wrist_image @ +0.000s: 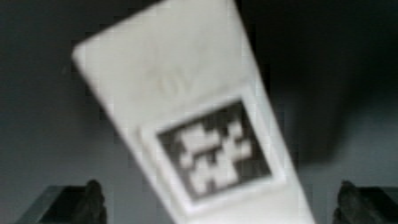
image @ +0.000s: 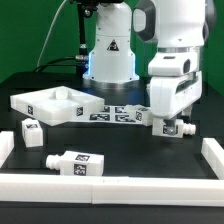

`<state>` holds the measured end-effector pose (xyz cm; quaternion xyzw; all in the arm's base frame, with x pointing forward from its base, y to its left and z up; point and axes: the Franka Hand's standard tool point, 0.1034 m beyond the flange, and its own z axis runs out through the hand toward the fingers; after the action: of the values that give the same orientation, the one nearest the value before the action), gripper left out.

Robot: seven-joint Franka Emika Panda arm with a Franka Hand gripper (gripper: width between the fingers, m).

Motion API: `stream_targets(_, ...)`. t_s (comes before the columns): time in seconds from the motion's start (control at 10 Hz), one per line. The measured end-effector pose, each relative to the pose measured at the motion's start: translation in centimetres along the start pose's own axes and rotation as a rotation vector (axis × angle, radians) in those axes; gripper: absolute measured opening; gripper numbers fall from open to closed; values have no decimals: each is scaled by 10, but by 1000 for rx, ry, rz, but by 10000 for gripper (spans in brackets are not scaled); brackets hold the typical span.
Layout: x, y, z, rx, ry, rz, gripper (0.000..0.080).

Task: Assemble one leg

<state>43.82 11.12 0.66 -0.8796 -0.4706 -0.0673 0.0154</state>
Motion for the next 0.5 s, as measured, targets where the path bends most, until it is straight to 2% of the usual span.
stream_targets(0.3, -2, 0, 1, 0, 0, 4, 635)
stream_targets(0.4, -2, 0, 1, 0, 0, 4, 445)
stream_targets(0.5, -2, 0, 1, 0, 0, 4, 445)
